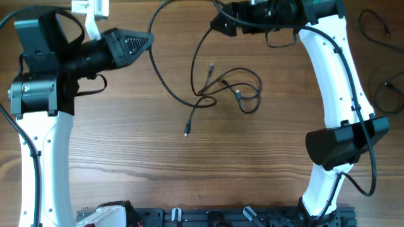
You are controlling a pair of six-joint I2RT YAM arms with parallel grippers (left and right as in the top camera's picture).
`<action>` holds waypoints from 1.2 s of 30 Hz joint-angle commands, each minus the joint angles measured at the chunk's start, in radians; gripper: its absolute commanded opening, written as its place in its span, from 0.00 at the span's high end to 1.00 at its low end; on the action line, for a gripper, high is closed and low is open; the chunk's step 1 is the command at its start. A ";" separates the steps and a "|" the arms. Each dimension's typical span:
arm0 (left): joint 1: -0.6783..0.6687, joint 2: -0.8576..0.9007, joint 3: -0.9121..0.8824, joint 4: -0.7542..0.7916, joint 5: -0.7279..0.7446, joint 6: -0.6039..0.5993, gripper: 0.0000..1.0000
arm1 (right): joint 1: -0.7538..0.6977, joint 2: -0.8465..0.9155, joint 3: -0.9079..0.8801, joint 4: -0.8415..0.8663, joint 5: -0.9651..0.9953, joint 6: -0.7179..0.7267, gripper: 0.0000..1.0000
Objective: Untangle cables
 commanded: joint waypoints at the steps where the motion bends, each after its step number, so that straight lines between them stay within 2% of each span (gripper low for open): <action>1: -0.018 0.009 0.010 -0.076 -0.006 0.018 0.96 | 0.000 -0.074 -0.004 0.070 -0.093 -0.069 0.01; 5: -0.043 0.013 0.010 -0.084 0.034 0.011 0.96 | 0.041 -0.099 -0.004 0.087 -0.105 -0.188 0.05; 8: -0.042 0.013 0.010 -0.080 0.174 -0.018 0.96 | 0.081 -0.098 -0.004 0.069 -0.109 -0.336 0.07; 9: -0.042 0.013 0.010 -0.080 0.202 -0.018 0.96 | 0.088 -0.098 -0.004 0.074 -0.107 -0.358 0.12; 10: -0.042 0.013 0.010 -0.081 0.224 -0.018 0.96 | 0.092 -0.098 -0.004 0.083 -0.101 -0.364 0.27; 11: -0.042 0.013 0.010 -0.081 0.224 -0.018 0.95 | 0.092 -0.098 -0.004 0.090 -0.100 -0.364 0.37; 12: -0.042 0.013 0.010 -0.081 0.223 -0.018 0.94 | 0.091 -0.098 -0.004 0.096 -0.096 -0.364 0.52; 13: -0.042 0.013 0.010 -0.081 0.223 -0.017 0.93 | 0.091 -0.099 -0.004 0.100 -0.082 -0.358 0.74; 14: -0.042 0.013 0.010 -0.080 0.222 -0.017 0.93 | 0.091 -0.099 -0.004 0.101 -0.072 -0.349 0.85; 16: -0.042 0.013 0.010 -0.080 0.215 -0.017 0.90 | 0.088 -0.099 -0.004 0.107 -0.025 -0.296 0.96; 18: -0.042 0.013 0.010 -0.080 0.188 -0.017 0.87 | 0.085 -0.116 -0.004 0.111 0.014 -0.262 0.96; 19: -0.042 0.013 0.010 -0.080 0.177 -0.017 0.76 | 0.083 -0.130 -0.003 0.117 0.034 -0.236 0.96; 21: -0.042 0.013 0.010 -0.080 0.154 -0.017 0.40 | 0.077 -0.168 -0.003 0.137 0.096 -0.172 0.96; 23: -0.042 0.013 0.010 -0.080 0.116 -0.017 0.12 | 0.061 -0.230 -0.003 0.163 0.204 -0.074 0.96; 24: -0.042 0.013 0.010 -0.081 0.098 -0.017 0.04 | 0.048 -0.264 -0.003 0.169 0.269 -0.037 0.96; 25: -0.042 0.013 0.010 -0.081 0.087 -0.017 0.00 | 0.035 -0.287 -0.003 0.174 0.314 -0.013 0.96; 27: -0.042 0.013 0.010 -0.084 0.060 -0.017 0.00 | -0.026 -0.354 -0.003 0.198 0.369 0.043 0.96; 31: -0.042 0.013 0.010 -0.096 -0.039 -0.016 0.00 | -0.200 -0.469 -0.003 0.246 0.341 0.167 0.96; 34: -0.042 0.013 0.010 -0.127 -0.107 -0.012 0.00 | -0.405 -0.521 -0.003 0.201 0.341 0.261 0.96; 36: -0.042 0.015 0.010 -0.157 -0.147 -0.009 0.00 | -0.576 -0.525 -0.003 0.108 0.341 0.292 0.96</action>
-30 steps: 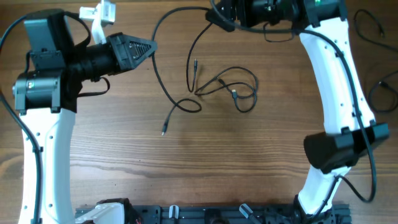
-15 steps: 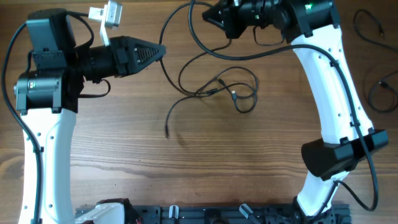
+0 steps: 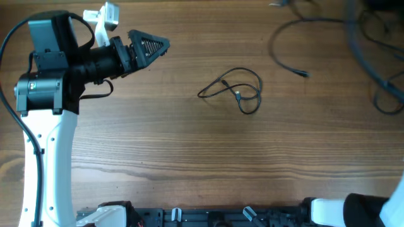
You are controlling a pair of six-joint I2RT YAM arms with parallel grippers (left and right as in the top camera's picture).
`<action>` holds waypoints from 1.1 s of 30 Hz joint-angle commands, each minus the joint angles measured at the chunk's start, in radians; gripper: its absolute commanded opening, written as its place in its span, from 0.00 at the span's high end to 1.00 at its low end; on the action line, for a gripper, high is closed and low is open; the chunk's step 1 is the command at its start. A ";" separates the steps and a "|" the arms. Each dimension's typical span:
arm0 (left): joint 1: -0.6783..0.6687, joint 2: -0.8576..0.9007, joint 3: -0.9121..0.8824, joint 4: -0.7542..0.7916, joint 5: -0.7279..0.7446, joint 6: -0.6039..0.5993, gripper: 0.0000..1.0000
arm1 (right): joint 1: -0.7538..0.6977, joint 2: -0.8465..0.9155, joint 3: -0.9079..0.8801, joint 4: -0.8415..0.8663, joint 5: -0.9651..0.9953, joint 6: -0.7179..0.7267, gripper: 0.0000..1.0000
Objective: Untangle cables
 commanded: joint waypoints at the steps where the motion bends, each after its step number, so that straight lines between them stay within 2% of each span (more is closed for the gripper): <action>1: -0.004 0.009 0.010 -0.030 -0.094 0.013 0.00 | -0.195 0.008 0.003 -0.095 0.010 0.094 0.96; 5: -0.004 0.010 0.010 -0.030 -0.125 0.012 0.00 | -0.348 0.089 0.003 -0.157 0.019 0.065 0.96; 7: -0.004 0.010 0.010 -0.031 -0.125 0.012 0.00 | -0.374 0.130 0.003 -0.152 0.019 0.064 0.96; 10: -0.004 0.010 0.010 -0.032 -0.128 0.012 0.00 | -0.372 0.232 0.003 -0.084 0.007 -0.015 0.96; 16: -0.004 0.011 0.010 -0.034 -0.127 0.012 0.00 | -0.372 0.470 0.003 0.049 0.008 -0.010 0.96; 17: -0.004 0.011 0.010 -0.040 -0.127 0.011 0.00 | -0.372 0.546 0.003 0.054 0.035 -0.010 0.96; 21: -0.004 0.011 0.010 -0.064 -0.127 0.011 0.00 | -0.374 0.652 0.003 0.029 0.167 -0.005 0.94; 22: -0.004 0.011 0.010 -0.074 -0.127 0.012 0.00 | -0.378 0.674 0.003 0.008 0.172 0.018 0.64; 23: -0.004 0.011 0.010 -0.077 -0.127 0.012 0.00 | -0.382 0.683 0.003 -0.008 0.169 0.022 0.22; 24: -0.004 0.011 0.010 -0.078 -0.127 0.012 0.00 | -0.383 0.687 0.003 -0.021 0.167 0.024 0.01; 27: -0.004 0.011 0.010 -0.081 -0.127 0.011 0.00 | -0.384 0.663 0.004 -0.033 0.121 0.055 0.00; 33: -0.004 0.011 0.010 -0.130 -0.145 0.012 0.00 | -0.383 0.483 0.004 -0.052 -0.011 0.065 0.00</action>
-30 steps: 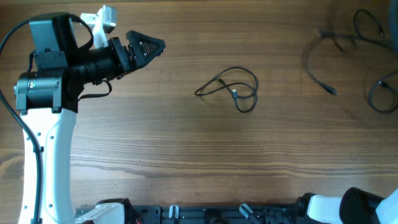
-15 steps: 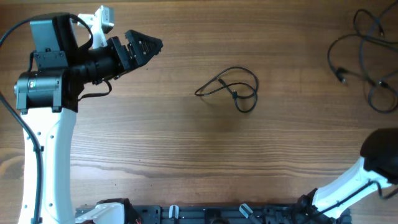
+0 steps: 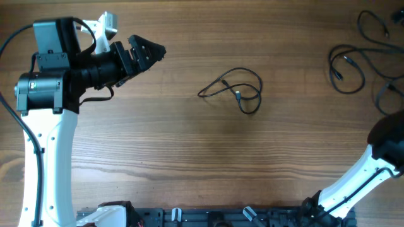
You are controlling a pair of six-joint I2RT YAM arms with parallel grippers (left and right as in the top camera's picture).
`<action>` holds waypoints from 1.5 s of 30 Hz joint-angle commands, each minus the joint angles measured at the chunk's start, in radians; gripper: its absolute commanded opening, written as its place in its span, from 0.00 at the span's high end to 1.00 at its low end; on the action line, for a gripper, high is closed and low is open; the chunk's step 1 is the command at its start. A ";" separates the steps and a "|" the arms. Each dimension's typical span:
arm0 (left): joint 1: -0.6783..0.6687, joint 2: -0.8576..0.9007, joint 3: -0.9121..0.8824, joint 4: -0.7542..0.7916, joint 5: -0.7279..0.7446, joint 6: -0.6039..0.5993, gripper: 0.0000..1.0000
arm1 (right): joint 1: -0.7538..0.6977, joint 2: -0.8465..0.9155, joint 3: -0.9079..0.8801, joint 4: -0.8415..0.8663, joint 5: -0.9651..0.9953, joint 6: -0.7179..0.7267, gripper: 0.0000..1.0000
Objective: Untangle cables
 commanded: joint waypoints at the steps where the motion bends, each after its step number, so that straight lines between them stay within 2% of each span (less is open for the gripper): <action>1: -0.005 0.007 0.009 -0.025 -0.040 0.011 0.00 | -0.003 -0.178 0.007 -0.008 -0.142 0.006 0.00; 4: -0.043 0.007 -0.017 -0.039 -0.109 0.012 0.00 | 0.029 -0.270 0.007 -0.097 -0.248 -0.053 0.00; 9: -0.192 0.008 -0.106 -0.037 -0.292 0.011 0.00 | 0.124 -0.278 0.005 -0.282 -0.187 -0.100 0.00; 11: -0.251 0.008 -0.149 -0.034 -0.349 0.012 0.00 | 0.171 -0.272 0.005 -0.303 -0.167 -0.156 0.00; 14: -0.333 0.008 -0.238 0.009 -0.509 0.021 0.07 | 0.246 -0.269 0.005 -0.307 -0.159 -0.233 0.00; 15: -0.354 0.008 -0.271 0.048 -0.526 0.066 0.09 | 0.270 -0.269 0.005 -0.307 -0.142 -0.235 0.01; 20: -0.398 0.050 -0.453 0.320 -0.528 0.198 0.06 | 0.354 -0.269 0.004 -0.354 0.029 -0.220 0.00; 23: -0.399 0.131 -0.481 0.400 -0.518 0.278 0.06 | 0.368 -0.264 0.004 -0.378 0.034 -0.218 0.01; 27: -0.401 0.296 -0.481 0.556 -0.366 0.405 0.08 | 0.367 -0.244 0.004 -0.413 0.034 -0.214 0.01; 30: -0.404 0.357 -0.481 0.615 -0.323 0.406 0.13 | 0.367 -0.233 0.004 -0.425 0.034 -0.214 0.01; 38: -0.462 0.465 -0.481 0.722 -0.321 0.405 0.19 | 0.367 -0.231 0.004 -0.427 0.034 -0.214 0.01; 45: -0.462 0.468 -0.481 0.799 -0.467 0.399 0.23 | 0.368 -0.231 0.004 -0.441 0.034 -0.214 0.01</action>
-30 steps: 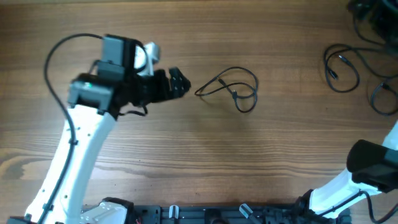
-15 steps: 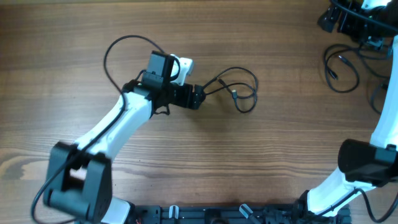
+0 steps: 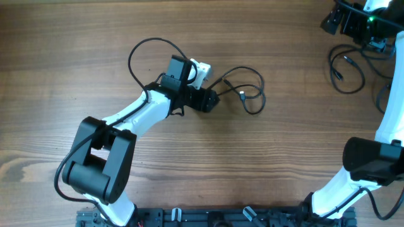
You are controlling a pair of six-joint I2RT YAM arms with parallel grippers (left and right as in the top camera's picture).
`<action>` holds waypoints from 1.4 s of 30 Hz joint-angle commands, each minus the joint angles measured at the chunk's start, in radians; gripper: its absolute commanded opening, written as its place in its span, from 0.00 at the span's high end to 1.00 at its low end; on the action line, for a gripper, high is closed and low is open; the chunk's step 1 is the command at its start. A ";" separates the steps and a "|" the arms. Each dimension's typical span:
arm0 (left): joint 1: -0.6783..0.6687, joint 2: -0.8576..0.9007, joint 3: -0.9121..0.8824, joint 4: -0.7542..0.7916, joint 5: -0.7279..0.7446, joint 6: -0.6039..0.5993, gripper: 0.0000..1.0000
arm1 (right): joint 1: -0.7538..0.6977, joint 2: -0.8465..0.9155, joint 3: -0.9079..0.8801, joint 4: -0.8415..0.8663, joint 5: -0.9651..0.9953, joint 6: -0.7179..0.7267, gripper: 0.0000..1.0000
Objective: Untangle cables
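A thin black cable [image 3: 255, 81] lies in a loose loop at the table's middle, with one plug [image 3: 242, 96] inside the loop. My left gripper [image 3: 213, 99] has reached in from the left and sits over the loop's left end, hiding it. Its jaws are too dark to read. A second black cable [image 3: 346, 70] lies curled near the right edge. My right gripper [image 3: 328, 23] hangs at the top right corner above that cable, and its fingers are not clear.
More black cable [image 3: 381, 98] lies at the far right edge beside the right arm [image 3: 385, 132]. The left arm's own lead [image 3: 136, 50] arcs over the table behind its wrist. A black rail [image 3: 214, 217] runs along the front edge.
My left arm has moved from the far left to the middle, its gripper now on the looped cable's left end. The right arm's wrist now shows at the top right corner.
Two cables lay crossed in the middle, with my right gripper at the long one's upper end. Then the long cable was up at the top right, leaving only the small loop. It then lay curled at the right edge. Now my left gripper is at the loop.
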 commanded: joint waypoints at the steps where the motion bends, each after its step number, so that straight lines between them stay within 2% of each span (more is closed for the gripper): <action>1: -0.003 0.013 -0.005 0.045 -0.058 0.017 0.27 | 0.003 0.011 0.000 -0.006 0.014 -0.011 0.02; 9: -0.052 0.055 -0.005 0.118 -0.059 0.072 0.29 | 0.003 0.012 0.000 -0.013 0.014 -0.014 0.01; 10: -0.054 0.065 -0.005 0.117 -0.058 0.071 0.36 | 0.003 0.012 0.000 -0.016 0.014 -0.014 0.01; 11: -0.054 0.074 -0.005 0.117 -0.059 0.067 0.72 | 0.003 0.013 0.000 -0.018 0.014 -0.014 0.02; 12: -0.054 0.074 -0.005 0.117 -0.059 0.068 0.92 | 0.003 0.013 0.000 -0.018 0.014 -0.013 0.01; 13: -0.052 0.071 -0.004 0.117 -0.058 0.064 0.96 | 0.003 0.015 0.000 -0.017 0.013 -0.010 0.02; 16: -0.027 0.021 -0.003 0.120 -0.062 -0.073 0.96 | 0.019 0.018 0.000 -0.016 0.009 -0.011 0.02; 19: 0.039 -0.096 -0.003 0.071 -0.041 -0.400 0.96 | 0.076 0.026 0.000 -0.008 -0.063 -0.016 0.02; 20: 0.069 -0.139 -0.003 0.052 0.022 -0.498 0.96 | 0.110 0.029 0.000 -0.001 -0.069 -0.018 0.02; 23: 0.135 -0.232 -0.003 -0.036 0.175 -0.685 0.96 | 0.223 0.049 0.000 0.032 -0.069 -0.019 0.02; 27: 0.150 -0.253 -0.003 -0.119 0.178 -0.729 0.96 | 0.317 0.074 0.000 0.058 -0.068 -0.019 0.01; 28: 0.150 -0.253 -0.003 -0.143 0.171 -0.729 0.80 | 0.345 0.083 0.000 0.064 -0.069 -0.018 0.01; 30: 0.150 -0.253 -0.003 -0.147 0.171 -0.726 0.04 | 0.366 0.088 0.000 0.068 -0.069 -0.018 0.01; 31: 0.150 -0.253 -0.003 -0.145 0.170 -0.713 0.00 | 0.373 0.088 0.000 0.069 -0.069 -0.018 0.00; 34: 0.177 -0.253 -0.003 -0.132 0.145 -0.610 0.00 | 0.384 0.088 0.000 0.068 -0.069 -0.018 0.00; 39: 0.277 -0.255 -0.003 -0.164 0.126 -0.608 0.00 | 0.413 0.088 0.000 0.063 -0.069 -0.013 0.01; 42: 0.333 -0.261 -0.003 -0.224 0.100 -0.544 0.00 | 0.445 0.092 0.000 0.062 -0.069 -0.014 0.00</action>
